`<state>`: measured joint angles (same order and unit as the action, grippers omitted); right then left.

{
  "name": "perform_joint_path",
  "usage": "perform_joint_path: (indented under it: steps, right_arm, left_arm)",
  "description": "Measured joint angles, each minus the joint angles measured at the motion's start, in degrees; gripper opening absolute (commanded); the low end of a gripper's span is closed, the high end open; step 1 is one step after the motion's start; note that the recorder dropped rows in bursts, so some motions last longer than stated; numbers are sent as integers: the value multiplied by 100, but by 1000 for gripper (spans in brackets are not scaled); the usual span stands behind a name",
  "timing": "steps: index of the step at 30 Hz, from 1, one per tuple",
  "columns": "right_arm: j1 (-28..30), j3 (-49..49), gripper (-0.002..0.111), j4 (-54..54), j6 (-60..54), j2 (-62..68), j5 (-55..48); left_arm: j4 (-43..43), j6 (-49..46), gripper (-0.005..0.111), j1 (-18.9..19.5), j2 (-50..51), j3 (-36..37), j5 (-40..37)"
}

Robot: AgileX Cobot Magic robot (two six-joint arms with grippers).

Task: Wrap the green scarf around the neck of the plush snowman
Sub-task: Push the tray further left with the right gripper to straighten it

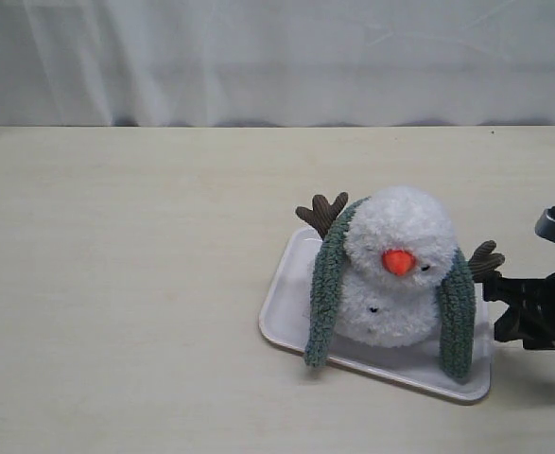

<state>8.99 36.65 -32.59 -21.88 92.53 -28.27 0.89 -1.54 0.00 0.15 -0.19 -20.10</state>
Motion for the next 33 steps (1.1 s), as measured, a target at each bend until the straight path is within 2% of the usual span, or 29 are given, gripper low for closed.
perform_joint_path:
  steps: [5, 12, 16, 20, 25, 33]
  right_arm:
    - [0, 0, 35, -868, -862, 207, 130]
    - [0, 35, 35, -1563, -1509, 769, 502]
    - [0, 88, 35, -3282, -3305, 986, 460]
    - [0, 88, 22, -3980, -4068, 1114, 421]
    - [0, 166, 6, -4126, -4378, 1240, 374]
    - [0, 514, 4, -4351, -4444, 1401, 210]
  left_arm:
    - [0, 0, 0, 0, 0, 0, 0]
    - [0, 0, 0, 0, 0, 0, 0]
    - [0, 0, 0, 0, 0, 0, 0]
    - [0, 0, 0, 0, 0, 0, 0]
    - [0, 0, 0, 0, 0, 0, 0]
    - [0, 0, 0, 0, 0, 0, 0]
